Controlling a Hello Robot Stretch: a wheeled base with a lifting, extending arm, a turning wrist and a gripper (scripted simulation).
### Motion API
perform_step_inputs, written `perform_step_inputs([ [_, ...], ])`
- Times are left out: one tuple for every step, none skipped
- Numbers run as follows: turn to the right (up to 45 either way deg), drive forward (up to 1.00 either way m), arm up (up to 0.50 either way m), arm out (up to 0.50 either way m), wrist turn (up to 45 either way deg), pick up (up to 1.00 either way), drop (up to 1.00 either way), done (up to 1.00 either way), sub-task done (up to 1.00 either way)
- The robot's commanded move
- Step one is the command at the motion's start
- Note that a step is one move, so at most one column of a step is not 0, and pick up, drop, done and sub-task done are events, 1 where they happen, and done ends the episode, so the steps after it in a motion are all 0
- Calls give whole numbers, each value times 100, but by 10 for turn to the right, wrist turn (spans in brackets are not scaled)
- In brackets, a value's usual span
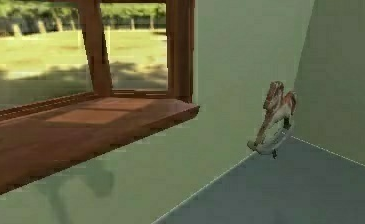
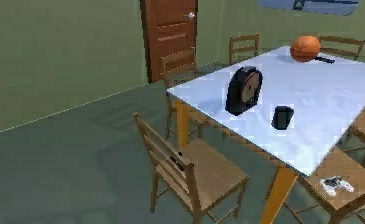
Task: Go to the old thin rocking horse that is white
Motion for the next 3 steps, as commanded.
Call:
perform_step_inputs([
  [420, 0, 0, 0, 0, 0, 0, 0, 0],
  [0, 100, 0, 0, 0, 0, 0, 0, 0],
  [60, 0, 0, 0, 0, 0, 0, 0, 0],
])
